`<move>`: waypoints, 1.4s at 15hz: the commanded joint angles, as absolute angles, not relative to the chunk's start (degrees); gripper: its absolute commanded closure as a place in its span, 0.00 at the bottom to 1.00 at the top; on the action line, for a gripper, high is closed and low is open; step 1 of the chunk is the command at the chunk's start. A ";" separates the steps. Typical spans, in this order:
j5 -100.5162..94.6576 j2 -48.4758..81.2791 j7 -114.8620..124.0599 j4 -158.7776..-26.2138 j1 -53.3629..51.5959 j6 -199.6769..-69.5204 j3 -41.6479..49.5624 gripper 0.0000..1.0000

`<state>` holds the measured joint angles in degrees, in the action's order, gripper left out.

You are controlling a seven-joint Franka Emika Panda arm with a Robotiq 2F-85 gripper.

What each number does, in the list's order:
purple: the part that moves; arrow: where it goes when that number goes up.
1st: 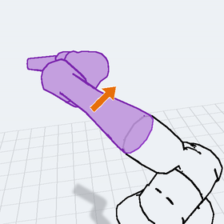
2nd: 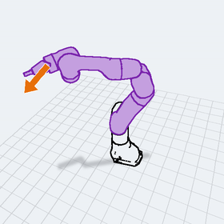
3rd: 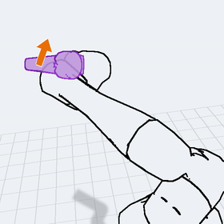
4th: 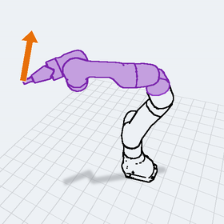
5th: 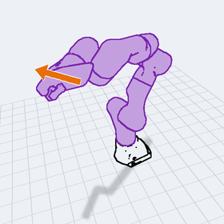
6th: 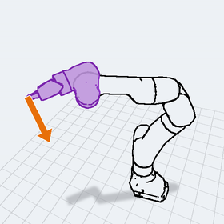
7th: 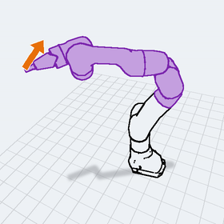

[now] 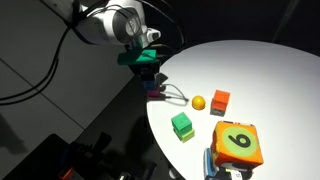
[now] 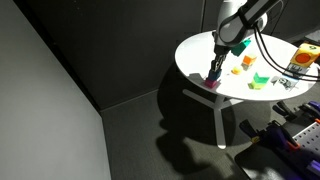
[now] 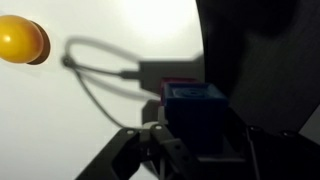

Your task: Put the blue block onto the pink block then move the green block next to it

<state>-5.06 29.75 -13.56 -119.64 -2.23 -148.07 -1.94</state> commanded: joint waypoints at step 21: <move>-5.60 30.06 -13.04 -119.59 -1.62 -147.86 -2.62 0.44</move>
